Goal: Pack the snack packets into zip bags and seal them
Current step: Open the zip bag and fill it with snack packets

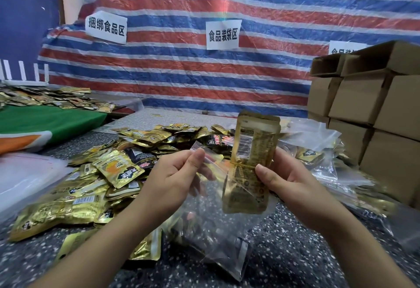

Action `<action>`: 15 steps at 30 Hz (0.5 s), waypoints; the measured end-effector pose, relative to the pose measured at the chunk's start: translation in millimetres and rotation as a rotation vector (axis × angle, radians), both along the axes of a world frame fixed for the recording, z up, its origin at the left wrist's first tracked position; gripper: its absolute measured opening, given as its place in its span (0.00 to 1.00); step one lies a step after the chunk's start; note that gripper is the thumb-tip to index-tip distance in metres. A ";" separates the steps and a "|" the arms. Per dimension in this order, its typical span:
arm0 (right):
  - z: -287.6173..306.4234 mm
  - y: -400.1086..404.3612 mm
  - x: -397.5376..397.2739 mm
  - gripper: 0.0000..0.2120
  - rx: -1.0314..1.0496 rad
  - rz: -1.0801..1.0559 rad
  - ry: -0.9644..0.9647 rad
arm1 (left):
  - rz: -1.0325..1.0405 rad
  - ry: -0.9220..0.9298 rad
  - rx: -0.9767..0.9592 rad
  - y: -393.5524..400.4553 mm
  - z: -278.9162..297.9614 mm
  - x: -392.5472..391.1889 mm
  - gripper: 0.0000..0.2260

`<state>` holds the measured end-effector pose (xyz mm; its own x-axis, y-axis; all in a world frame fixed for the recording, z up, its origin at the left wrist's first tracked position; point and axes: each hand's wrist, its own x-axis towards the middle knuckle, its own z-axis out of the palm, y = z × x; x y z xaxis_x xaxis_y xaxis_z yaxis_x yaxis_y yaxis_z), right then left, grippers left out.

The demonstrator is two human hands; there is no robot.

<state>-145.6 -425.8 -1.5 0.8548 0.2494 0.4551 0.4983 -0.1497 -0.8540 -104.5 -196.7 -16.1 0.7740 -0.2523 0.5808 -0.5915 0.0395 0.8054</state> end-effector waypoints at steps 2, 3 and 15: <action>-0.4 0.1 -0.3 0.18 -0.083 -0.015 -0.014 | -0.009 0.004 -0.006 -0.7 -0.2 -0.6 0.18; -0.7 0.7 -0.3 0.15 -0.141 -0.025 -0.037 | -0.016 0.007 -0.007 -1.1 -0.6 -0.7 0.18; 4.3 9.9 -11.7 0.16 -0.581 -0.061 0.034 | -0.003 -0.086 0.111 -5.7 -5.5 -1.7 0.17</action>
